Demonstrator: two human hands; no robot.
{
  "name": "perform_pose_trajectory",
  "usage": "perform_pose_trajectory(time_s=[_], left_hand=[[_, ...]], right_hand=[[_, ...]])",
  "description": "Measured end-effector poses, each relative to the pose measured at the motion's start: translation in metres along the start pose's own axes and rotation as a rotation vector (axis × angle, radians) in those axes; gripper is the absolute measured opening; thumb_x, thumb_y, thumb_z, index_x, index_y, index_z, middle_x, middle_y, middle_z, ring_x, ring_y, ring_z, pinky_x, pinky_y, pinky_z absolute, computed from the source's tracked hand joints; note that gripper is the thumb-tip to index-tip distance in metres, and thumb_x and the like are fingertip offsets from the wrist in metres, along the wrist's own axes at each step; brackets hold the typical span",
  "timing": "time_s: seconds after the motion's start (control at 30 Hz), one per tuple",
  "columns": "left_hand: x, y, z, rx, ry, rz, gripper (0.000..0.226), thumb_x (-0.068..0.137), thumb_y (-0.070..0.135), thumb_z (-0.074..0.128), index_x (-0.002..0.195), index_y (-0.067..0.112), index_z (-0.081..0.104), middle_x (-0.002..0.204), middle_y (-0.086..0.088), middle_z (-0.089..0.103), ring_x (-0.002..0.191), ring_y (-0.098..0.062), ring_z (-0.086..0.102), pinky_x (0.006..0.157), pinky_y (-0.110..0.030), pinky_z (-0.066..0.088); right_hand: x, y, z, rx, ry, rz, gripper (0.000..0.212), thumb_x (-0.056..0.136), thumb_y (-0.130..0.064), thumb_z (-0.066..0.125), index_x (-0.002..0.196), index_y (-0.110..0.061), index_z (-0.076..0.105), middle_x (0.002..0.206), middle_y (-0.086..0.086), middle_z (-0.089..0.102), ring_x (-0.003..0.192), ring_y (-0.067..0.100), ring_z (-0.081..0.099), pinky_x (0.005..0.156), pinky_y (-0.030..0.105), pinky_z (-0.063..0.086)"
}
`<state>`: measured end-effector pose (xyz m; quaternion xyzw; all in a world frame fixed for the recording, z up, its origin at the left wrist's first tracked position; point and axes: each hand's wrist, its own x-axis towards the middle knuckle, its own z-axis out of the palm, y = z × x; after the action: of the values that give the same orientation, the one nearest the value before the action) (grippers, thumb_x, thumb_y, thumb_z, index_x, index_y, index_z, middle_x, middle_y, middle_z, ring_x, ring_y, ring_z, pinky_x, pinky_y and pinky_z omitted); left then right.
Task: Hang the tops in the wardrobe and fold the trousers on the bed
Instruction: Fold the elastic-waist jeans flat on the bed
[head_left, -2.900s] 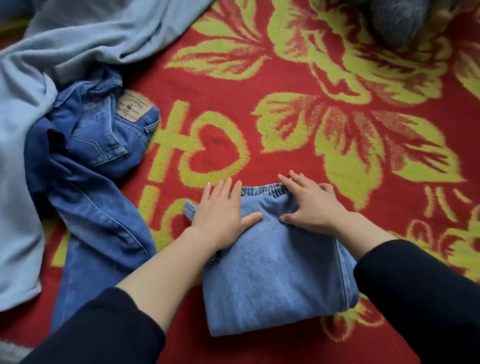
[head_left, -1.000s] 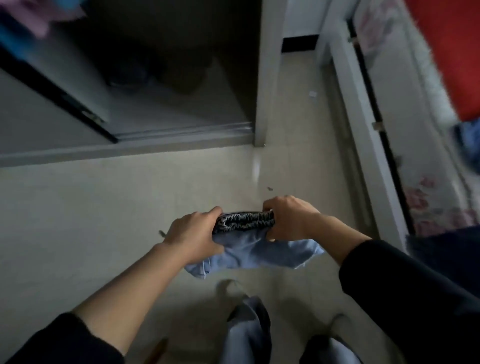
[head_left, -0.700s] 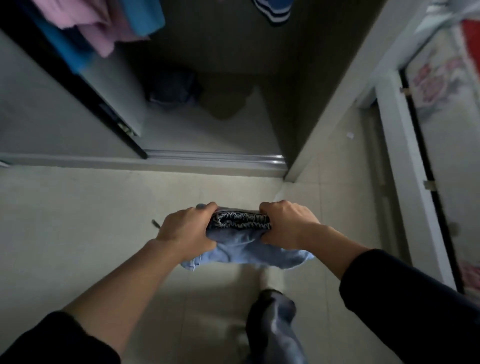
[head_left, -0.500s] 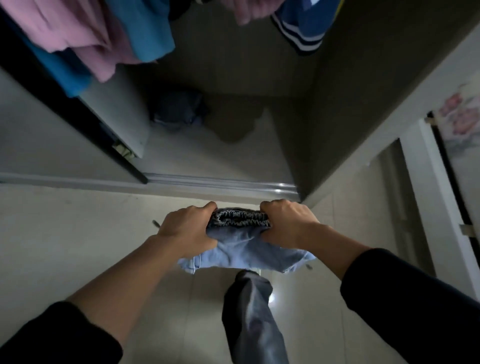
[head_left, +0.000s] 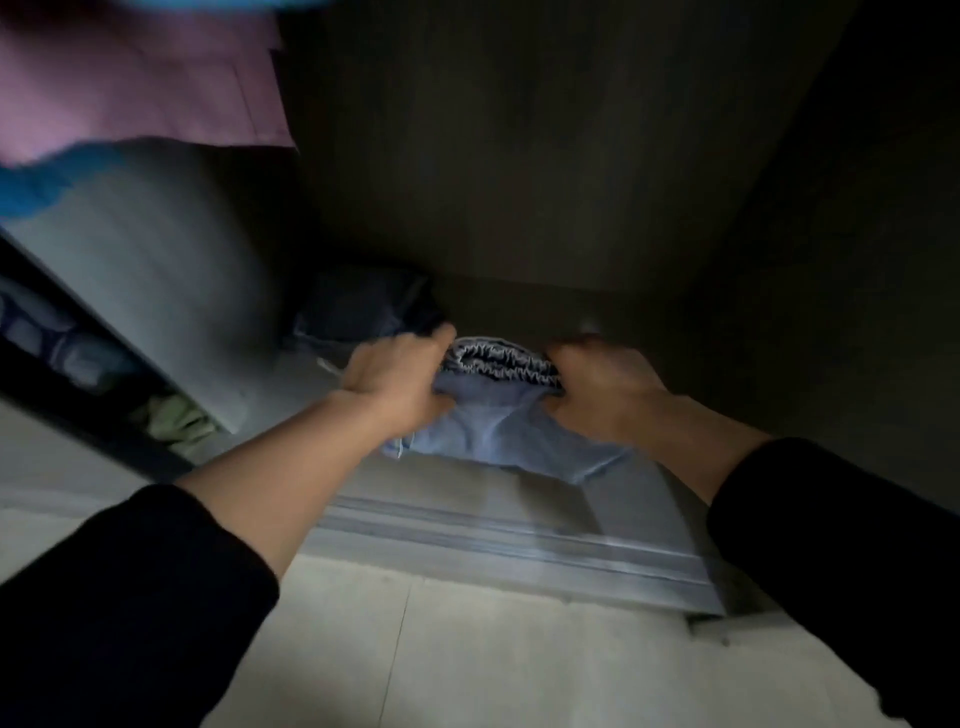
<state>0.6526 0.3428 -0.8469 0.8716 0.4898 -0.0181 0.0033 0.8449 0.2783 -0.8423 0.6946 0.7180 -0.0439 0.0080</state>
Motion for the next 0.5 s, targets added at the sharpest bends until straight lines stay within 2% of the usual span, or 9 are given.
perform_pose_trajectory(time_s=[0.07, 0.13, 0.2, 0.27, 0.33, 0.4, 0.43, 0.5], left_hand=[[0.025, -0.007, 0.023, 0.027, 0.107, -0.011, 0.05, 0.081, 0.03, 0.061, 0.126, 0.019, 0.041, 0.113, -0.013, 0.062, 0.101, -0.035, 0.06, 0.068, -0.033, 0.035], [0.042, -0.015, 0.052, 0.02, 0.288, 0.008, 0.049, 0.079, 0.022, 0.063, 0.123, 0.014, 0.045, 0.114, -0.014, 0.061, 0.104, -0.035, 0.058, 0.074, -0.035, 0.039], [0.053, -0.022, 0.093, 0.022, 0.391, 0.023, 0.048, 0.07, 0.014, 0.071, 0.116, 0.01, 0.054, 0.103, -0.015, 0.064, 0.097, -0.035, 0.061, 0.076, -0.037, 0.045], [0.054, -0.026, 0.14, 0.02, 0.349, 0.045, 0.053, 0.054, 0.01, 0.083, 0.103, 0.009, 0.063, 0.084, -0.013, 0.066, 0.078, -0.034, 0.065, 0.062, -0.035, 0.051], [0.046, -0.026, 0.183, 0.048, 0.247, 0.074, 0.054, 0.044, 0.014, 0.09, 0.092, 0.012, 0.066, 0.078, -0.009, 0.065, 0.068, -0.03, 0.065, 0.051, -0.033, 0.051], [0.034, -0.022, 0.213, 0.05, 0.178, 0.096, 0.053, 0.046, 0.013, 0.088, 0.094, 0.015, 0.067, 0.087, -0.006, 0.064, 0.078, -0.029, 0.065, 0.048, -0.034, 0.052], [0.03, -0.021, 0.22, 0.049, 0.156, 0.087, 0.051, 0.048, 0.011, 0.087, 0.096, 0.016, 0.067, 0.091, -0.006, 0.062, 0.08, -0.029, 0.065, 0.046, -0.033, 0.051], [0.034, -0.019, 0.221, 0.065, 0.139, 0.048, 0.048, 0.05, 0.01, 0.085, 0.094, 0.016, 0.068, 0.091, -0.009, 0.06, 0.071, -0.03, 0.065, 0.039, -0.032, 0.048]], right_hand=[[0.024, 0.004, 0.026, -0.145, 0.187, -0.048, 0.035, 0.082, -0.031, 0.063, 0.112, -0.012, 0.057, 0.108, 0.013, 0.064, 0.096, 0.034, 0.064, 0.076, 0.037, 0.048], [0.046, 0.007, 0.054, -0.255, 0.346, -0.098, 0.047, 0.056, -0.023, 0.082, 0.097, -0.008, 0.064, 0.086, 0.013, 0.066, 0.07, 0.033, 0.066, 0.057, 0.033, 0.05], [0.061, 0.008, 0.091, -0.267, 0.428, -0.088, 0.048, 0.04, -0.016, 0.085, 0.084, -0.009, 0.066, 0.073, 0.01, 0.063, 0.057, 0.031, 0.062, 0.052, 0.032, 0.05], [0.068, 0.008, 0.136, -0.252, 0.386, -0.057, 0.042, 0.042, -0.018, 0.087, 0.079, -0.012, 0.068, 0.072, 0.008, 0.064, 0.059, 0.03, 0.062, 0.052, 0.032, 0.05], [0.06, 0.004, 0.178, -0.233, 0.216, -0.003, 0.039, 0.046, -0.024, 0.088, 0.08, -0.014, 0.071, 0.078, 0.007, 0.067, 0.063, 0.029, 0.065, 0.048, 0.03, 0.049], [0.048, 0.0, 0.208, -0.145, -0.009, 0.044, 0.042, 0.068, -0.028, 0.078, 0.105, -0.013, 0.067, 0.101, 0.01, 0.068, 0.082, 0.032, 0.067, 0.059, 0.035, 0.052], [0.043, 0.001, 0.217, -0.105, -0.046, 0.069, 0.042, 0.082, -0.029, 0.067, 0.121, -0.015, 0.058, 0.114, 0.01, 0.064, 0.092, 0.032, 0.067, 0.066, 0.035, 0.051], [0.042, 0.007, 0.223, -0.077, -0.003, 0.06, 0.04, 0.095, -0.028, 0.049, 0.133, -0.018, 0.043, 0.125, 0.009, 0.058, 0.098, 0.029, 0.066, 0.07, 0.034, 0.048]])
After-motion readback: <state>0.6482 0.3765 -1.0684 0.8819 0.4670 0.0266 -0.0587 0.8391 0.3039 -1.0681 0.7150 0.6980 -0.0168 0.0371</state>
